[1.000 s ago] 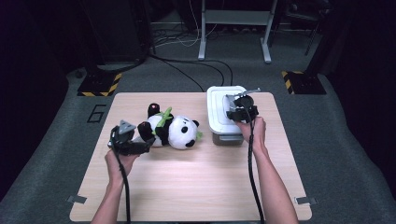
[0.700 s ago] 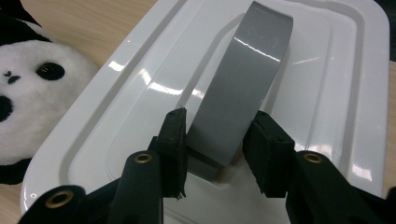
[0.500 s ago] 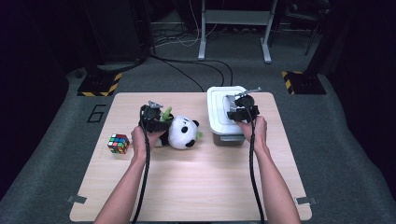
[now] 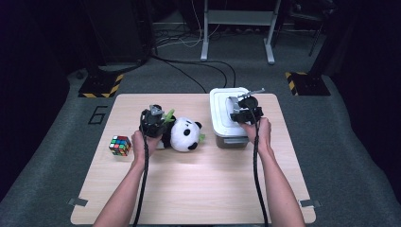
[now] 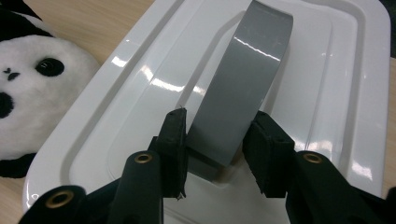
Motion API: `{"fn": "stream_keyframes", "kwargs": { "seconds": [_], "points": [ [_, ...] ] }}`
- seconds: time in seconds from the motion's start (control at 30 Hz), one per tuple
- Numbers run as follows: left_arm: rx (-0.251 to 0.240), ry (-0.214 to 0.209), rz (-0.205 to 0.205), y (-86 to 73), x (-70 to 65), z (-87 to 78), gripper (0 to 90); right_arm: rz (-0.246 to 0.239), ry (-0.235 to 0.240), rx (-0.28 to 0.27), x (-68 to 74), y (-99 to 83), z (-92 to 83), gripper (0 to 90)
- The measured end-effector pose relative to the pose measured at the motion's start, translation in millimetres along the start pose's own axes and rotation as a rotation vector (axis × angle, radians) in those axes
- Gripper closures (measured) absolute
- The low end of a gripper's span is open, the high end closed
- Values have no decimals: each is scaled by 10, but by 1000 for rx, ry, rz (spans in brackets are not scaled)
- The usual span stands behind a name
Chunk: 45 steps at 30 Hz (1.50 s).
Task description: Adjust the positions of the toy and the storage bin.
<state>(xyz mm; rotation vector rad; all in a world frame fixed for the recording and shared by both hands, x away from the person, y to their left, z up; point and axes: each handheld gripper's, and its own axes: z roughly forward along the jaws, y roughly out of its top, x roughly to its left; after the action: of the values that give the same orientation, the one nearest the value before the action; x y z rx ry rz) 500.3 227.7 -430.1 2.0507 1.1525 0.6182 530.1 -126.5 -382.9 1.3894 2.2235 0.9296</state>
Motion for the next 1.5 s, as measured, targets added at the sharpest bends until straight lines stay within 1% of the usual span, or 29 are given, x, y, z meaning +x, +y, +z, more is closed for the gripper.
{"fn": "stream_keyframes", "kwargs": {
  "seconds": [0.07,0.1,0.13,0.17,0.23,0.27,0.3,0.33,0.37,0.4,0.43,0.47,0.5,0.57,0.67,0.83,0.87,0.97,1.03,1.07,1.13,1.17,1.23,1.27,1.37,1.4,1.43,1.47,1.5],
  "points": [
    [-5,-13,4,-21,10,-25,768,0,0,0,-1,0,-1,600],
    [-6,-47,14,-69,29,-88,768,1,2,-1,-4,-1,0,600],
    [-6,-47,14,-69,29,-88,768,1,2,-1,-4,-1,0,600],
    [-16,-78,16,-126,35,-152,769,-4,3,-1,-8,2,2,600],
    [-21,-88,14,-149,33,-177,768,0,4,2,-4,3,0,600],
    [-24,-121,28,-187,42,-219,768,-1,4,2,-4,2,-1,601],
    [-19,-140,23,-222,40,-261,768,-1,5,0,-7,1,1,600],
    [-21,-150,30,-242,39,-284,769,-1,6,-1,-9,1,1,600],
    [-21,-168,47,-292,22,-361,768,-4,5,-1,-8,2,2,600],
    [-21,-168,47,-292,22,-361,769,0,3,1,-4,3,0,600],
    [-16,-194,76,-345,15,-437,768,-2,2,1,-2,2,-1,600],
    [-19,-206,74,-376,10,-467,768,-3,0,0,1,0,-1,600],
    [-12,-213,88,-406,14,-502,768,-3,-1,-1,1,0,-1,600],
    [-14,-222,92,-438,14,-537,768,-3,-1,-1,2,1,0,600],
    [-24,-255,100,-555,3,-655,768,-4,-5,-3,6,2,2,600],
    [-19,-281,128,-639,-3,-775,767,-3,-5,-6,4,0,2,599],
    [-19,-281,128,-639,-3,-775,767,-3,-5,-6,4,0,2,599],
    [-6,-297,168,-678,-12,-885,766,4,-8,-4,8,-1,-2,597],
    [-10,-297,173,-695,-17,-920,765,0,-8,-6,5,-1,0,596],
    [2,-300,194,-722,-16,-975,764,-2,-12,-8,8,1,2,591],
    [6,-293,186,-767,-31,-985,762,0,-22,-5,25,7,6,581],
    [5,-279,187,-789,-30,-971,759,-7,-26,-7,25,11,12,570],
    [-1,-277,175,-811,-21,-959,750,-4,-25,-9,35,25,33,529],
    [-12,-271,158,-831,-14,-971,744,-9,-32,-6,43,36,44,510],
    [-30,-276,141,-853,-29,-985,703,-6,-40,-8,50,60,70,478],
    [-36,-266,126,-858,-38,-998,578,7,-46,-16,42,95,88,455],
    [-57,-252,119,-867,-62,-1036,521,7,-54,-24,39,111,93,445],
    [-57,-252,119,-867,-62,-1036,467,7,-54,-24,39,111,93,445],
    [-68,-233,124,-873,-74,-1063,395,23,-82,-37,43,136,94,437]
  ]
}}
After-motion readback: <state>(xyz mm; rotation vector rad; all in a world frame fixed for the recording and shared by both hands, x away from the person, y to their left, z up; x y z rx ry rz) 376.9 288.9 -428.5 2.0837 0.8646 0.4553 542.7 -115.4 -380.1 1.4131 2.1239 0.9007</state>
